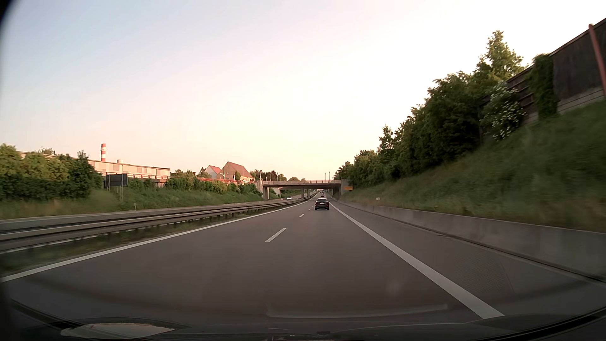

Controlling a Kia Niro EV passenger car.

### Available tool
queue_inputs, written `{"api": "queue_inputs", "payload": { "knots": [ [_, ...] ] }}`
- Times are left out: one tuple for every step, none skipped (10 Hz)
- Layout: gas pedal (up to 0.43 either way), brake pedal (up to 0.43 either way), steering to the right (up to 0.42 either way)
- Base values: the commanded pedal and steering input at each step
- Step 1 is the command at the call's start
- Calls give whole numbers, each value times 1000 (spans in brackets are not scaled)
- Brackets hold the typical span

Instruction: Follow the waypoints while adhering to traffic rules and regulations

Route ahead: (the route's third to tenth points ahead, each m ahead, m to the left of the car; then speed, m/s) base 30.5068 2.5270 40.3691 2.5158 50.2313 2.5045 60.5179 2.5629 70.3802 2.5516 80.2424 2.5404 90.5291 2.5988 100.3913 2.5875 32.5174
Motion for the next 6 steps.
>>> {"api": "queue_inputs", "payload": {
  "knots": [
    [157,18,0],
    [157,18,0],
    [157,18,0],
    [157,18,0],
    [157,18,0],
    [157,18,0]
  ]
}}
